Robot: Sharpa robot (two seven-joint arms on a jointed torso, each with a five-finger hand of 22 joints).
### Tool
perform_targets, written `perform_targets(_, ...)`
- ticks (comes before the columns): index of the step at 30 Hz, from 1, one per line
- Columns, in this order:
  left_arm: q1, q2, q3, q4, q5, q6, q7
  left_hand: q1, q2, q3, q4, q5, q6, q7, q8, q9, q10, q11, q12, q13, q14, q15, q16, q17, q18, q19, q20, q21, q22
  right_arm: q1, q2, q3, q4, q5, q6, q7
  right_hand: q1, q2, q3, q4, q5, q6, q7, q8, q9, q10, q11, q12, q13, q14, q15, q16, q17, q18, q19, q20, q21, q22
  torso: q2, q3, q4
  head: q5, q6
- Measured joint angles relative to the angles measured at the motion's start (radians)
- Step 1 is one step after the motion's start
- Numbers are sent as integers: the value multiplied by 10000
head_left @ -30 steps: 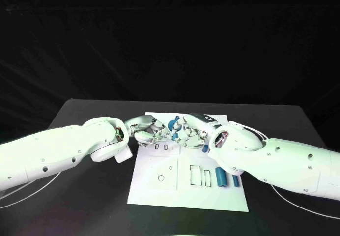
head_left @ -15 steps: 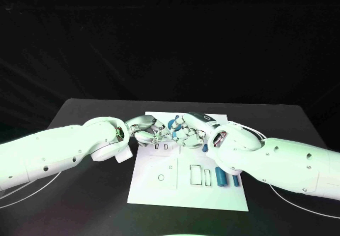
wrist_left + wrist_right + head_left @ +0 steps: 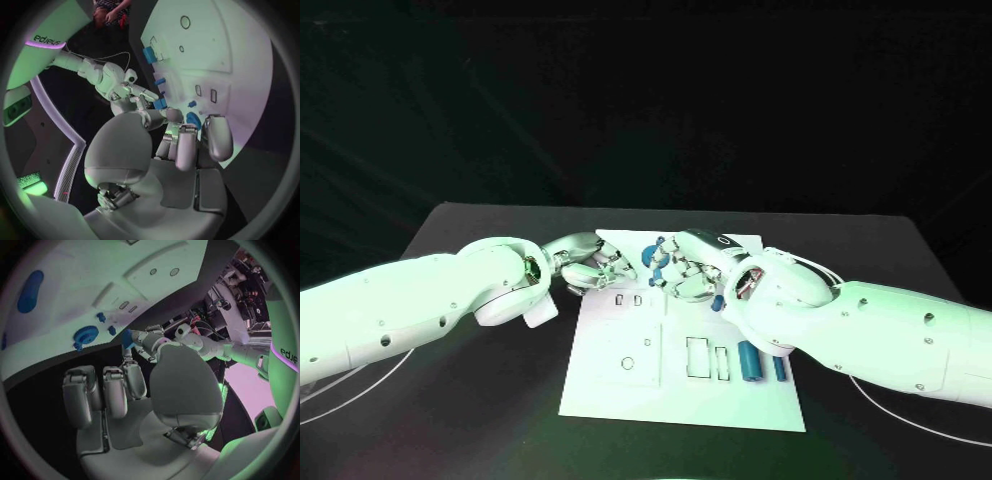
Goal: Assemble the parts on the task board
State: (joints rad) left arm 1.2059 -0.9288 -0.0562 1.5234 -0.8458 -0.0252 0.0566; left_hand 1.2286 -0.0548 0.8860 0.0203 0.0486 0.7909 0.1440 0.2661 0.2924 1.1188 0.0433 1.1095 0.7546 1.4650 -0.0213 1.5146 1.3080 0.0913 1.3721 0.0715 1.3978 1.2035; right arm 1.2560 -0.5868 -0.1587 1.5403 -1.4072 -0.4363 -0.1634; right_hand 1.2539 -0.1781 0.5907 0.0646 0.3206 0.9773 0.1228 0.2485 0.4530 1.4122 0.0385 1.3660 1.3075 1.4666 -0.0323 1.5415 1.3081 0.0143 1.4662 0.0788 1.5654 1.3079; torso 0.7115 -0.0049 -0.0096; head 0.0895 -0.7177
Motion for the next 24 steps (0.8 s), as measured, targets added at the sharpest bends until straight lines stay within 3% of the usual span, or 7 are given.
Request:
perform_targets(8, 4, -237, 24, -370, 476, -103, 36, -64, -64, -45, -45, 0, 155, 57, 0, 0, -160, 145, -148, -178, 4, 12, -24, -1, 0, -40, 40, -19, -99, -56, 287, -17, -127, -7, -67, -175, -10, -10, -3, -3, 47, 32, 26, 34, 0, 0, 0, 0, 0, 0, 0, 0, -1, 0, 0, 0, 0, -1, -2, -3, 0, 9, 1)
perform_targets(11, 9, -315, 41, -411, 1005, -229, 115, -132, -172, 0, -138, 0, 285, 185, -116, -48, -1285, 340, -1237, -1412, 18, 236, -319, -1, 0, -485, 256, -394, -826, -164, 444, -41, -253, -13, -119, -266, -9, -10, -13, -12, 47, 33, 27, 37, 0, 0, 0, 0, 0, 0, 0, 0, -1, 0, 0, 0, 0, -1, -2, -5, -11, 21, -7)
perform_targets(14, 14, -377, 56, -412, 1674, -407, 253, -256, -363, -94, -187, 1, 339, 237, -116, -73, -1725, 393, -1784, -1756, 3, 279, -563, -2, 32, -896, 347, -717, -1416, -301, 601, -66, -400, -26, -187, -392, -9, -10, -13, -12, 47, 34, 28, 54, 0, 0, 0, 0, -1, 0, 0, 0, -2, 0, 0, 0, 0, -2, -1, -5, -9, 27, -10)
perform_targets(16, 17, -406, 61, -393, 2133, -555, 357, -273, -453, -206, -166, 1, 368, 266, -116, -74, -1792, 428, -1945, -1858, 17, 306, -724, -2, 166, -1118, 391, -924, -1767, -387, 688, -74, -482, -39, -231, -478, -8, -10, -14, -12, 47, 34, 27, 55, 0, 0, 0, 0, -1, 0, 0, 0, -2, -1, 0, 0, 0, -2, 5, -5, -5, 32, -19)
perform_targets(19, 18, -439, 64, -330, 2961, -841, 555, -345, -558, -379, -145, 1, 408, 306, -116, -94, -1866, 502, -2038, -1933, -40, 363, -888, -2, 166, -1478, 429, -1259, -2333, -515, 790, -86, -582, -72, -287, -626, -8, -9, -14, -13, 46, 34, 27, 55, 0, 0, 0, 0, -1, 0, 0, 0, -2, 0, 0, 0, 0, -2, 12, -3, 3, 42, -35)
perform_targets(21, 18, -454, 66, -278, 3566, -1056, 703, -401, -614, -521, -60, 1, 316, 444, -137, -120, -1973, 609, -2038, -1961, -131, 454, -977, -3, 325, -1686, 499, -1488, -2674, -588, 837, -97, -637, -111, -310, -737, -8, -9, -14, -13, 45, 34, 27, 55, 0, 0, 0, 0, -1, 0, 0, 0, -2, 0, 0, 0, 0, -3, 18, -1, 7, 53, -49)
perform_targets(24, 20, -475, 68, -231, 4205, -1296, 870, -411, -624, -656, -7, 1, 322, 553, -124, -120, -2040, 676, -2038, -1961, -179, 502, -977, -3, 325, -1701, 515, -1526, -2758, -656, 879, -108, -694, -163, -323, -865, -9, -8, -14, -13, 45, 33, 26, 55, 0, 0, 0, 0, -1, 0, 0, 0, -2, 1, 0, 0, 0, -3, 23, -1, 11, 60, -75)
